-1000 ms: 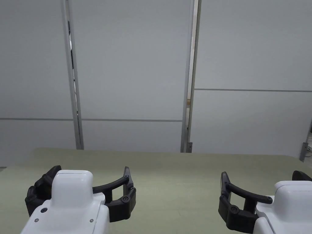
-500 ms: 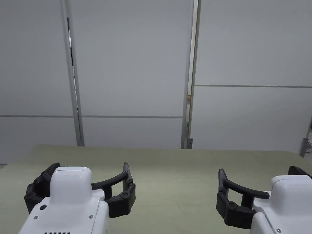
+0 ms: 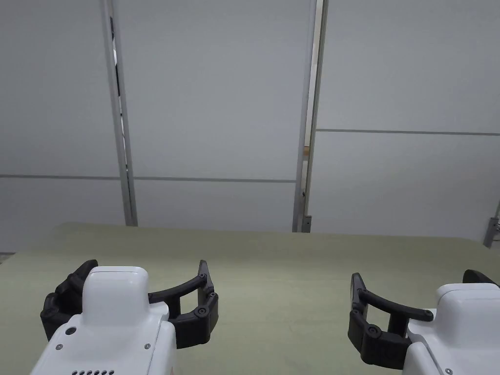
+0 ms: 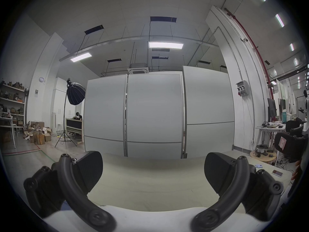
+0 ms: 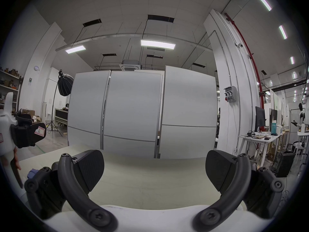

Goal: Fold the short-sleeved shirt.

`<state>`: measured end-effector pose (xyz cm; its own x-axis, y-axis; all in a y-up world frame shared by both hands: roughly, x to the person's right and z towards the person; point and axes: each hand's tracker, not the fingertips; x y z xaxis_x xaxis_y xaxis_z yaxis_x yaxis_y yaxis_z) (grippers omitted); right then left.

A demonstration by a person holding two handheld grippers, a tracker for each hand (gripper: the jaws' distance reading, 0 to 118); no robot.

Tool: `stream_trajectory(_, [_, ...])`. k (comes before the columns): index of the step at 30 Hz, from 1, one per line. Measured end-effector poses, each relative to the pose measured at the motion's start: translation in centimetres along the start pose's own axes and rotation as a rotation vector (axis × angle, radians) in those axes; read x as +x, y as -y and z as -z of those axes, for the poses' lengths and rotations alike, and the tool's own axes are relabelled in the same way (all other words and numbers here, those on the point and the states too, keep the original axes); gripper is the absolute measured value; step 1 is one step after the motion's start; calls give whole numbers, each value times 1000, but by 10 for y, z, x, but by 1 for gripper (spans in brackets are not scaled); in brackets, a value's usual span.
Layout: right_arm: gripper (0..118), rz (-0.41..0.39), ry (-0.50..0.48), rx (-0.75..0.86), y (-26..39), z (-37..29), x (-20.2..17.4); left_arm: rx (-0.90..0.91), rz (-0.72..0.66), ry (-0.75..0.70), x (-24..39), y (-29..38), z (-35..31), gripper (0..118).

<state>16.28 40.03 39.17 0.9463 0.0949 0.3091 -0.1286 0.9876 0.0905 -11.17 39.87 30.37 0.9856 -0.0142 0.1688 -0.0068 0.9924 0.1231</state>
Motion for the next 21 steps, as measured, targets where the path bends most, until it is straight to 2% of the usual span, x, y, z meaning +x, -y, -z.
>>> stream_trajectory(14, [118, -9, -28, -123, 41, 43, -16, -130, 1, -2, 0, 45, 39, 118])
stream_trajectory(18, [118, -8, -48, -211, 73, 80, -24, -275, -16, 8, 3, 83, 79, 118])
stream_trajectory(21, [118, 9, -65, -333, 116, 124, -29, -507, -34, 32, 8, 135, 130, 118])
